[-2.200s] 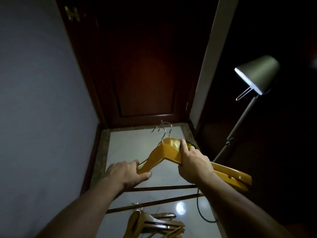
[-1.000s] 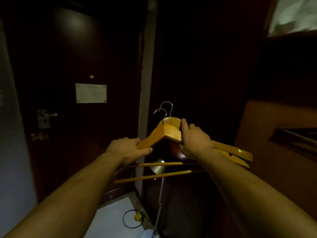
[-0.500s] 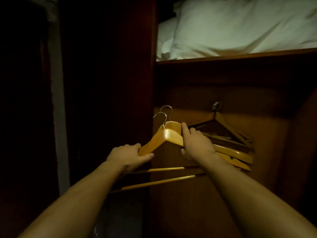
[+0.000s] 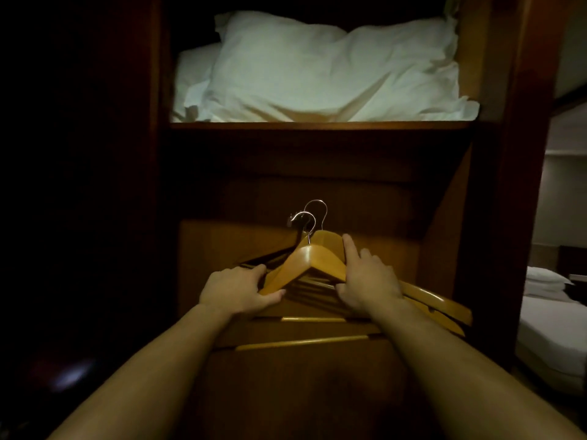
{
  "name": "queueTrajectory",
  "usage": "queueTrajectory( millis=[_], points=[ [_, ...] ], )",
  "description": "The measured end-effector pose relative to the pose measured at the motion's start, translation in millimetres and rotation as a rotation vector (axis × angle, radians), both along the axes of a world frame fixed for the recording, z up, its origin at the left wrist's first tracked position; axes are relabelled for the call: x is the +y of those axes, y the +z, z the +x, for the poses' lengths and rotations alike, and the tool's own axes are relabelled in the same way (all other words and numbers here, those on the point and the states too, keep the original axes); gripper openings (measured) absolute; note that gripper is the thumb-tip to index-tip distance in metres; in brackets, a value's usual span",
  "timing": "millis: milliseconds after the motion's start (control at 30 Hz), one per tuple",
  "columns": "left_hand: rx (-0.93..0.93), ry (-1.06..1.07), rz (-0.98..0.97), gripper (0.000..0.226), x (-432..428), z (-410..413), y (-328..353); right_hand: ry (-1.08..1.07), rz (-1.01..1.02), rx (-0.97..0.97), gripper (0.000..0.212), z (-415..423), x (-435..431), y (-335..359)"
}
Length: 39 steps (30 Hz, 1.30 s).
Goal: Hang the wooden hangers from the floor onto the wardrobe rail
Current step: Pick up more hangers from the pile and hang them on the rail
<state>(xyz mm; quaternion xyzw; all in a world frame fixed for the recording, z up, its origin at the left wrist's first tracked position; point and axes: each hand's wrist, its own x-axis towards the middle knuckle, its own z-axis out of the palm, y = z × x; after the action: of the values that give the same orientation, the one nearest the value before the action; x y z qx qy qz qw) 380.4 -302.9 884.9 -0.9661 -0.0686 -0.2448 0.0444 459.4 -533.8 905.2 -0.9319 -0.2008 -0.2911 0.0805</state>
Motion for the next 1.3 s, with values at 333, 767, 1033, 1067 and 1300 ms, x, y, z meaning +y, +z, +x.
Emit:
queueTrajectory(
  millis=[333,767,1033,1067,1300],
  points=[
    [0.031,-0.093,-0.035,0.071,27.1,123.2,9.0,-0.055,0.021,0.014,0.108,106.8,17.9,7.1],
    [0.321,-0.358,-0.630,0.040,105.0,285.8,11.5,-0.131,0.038,0.002,0.105,217.2,73.7,1.4],
    [0.287,-0.337,-0.639,0.046,127.7,319.7,-1.0,-0.174,0.051,0.056,0.092,237.8,81.9,5.7],
    [0.286,-0.332,-0.648,0.047,130.0,320.2,-3.8,-0.169,0.049,0.062,0.090,238.7,83.5,4.5],
    [0.292,-0.309,-0.671,0.051,147.6,319.4,-21.7,-0.114,0.058,0.056,0.077,238.2,92.0,-2.3]
  ],
)
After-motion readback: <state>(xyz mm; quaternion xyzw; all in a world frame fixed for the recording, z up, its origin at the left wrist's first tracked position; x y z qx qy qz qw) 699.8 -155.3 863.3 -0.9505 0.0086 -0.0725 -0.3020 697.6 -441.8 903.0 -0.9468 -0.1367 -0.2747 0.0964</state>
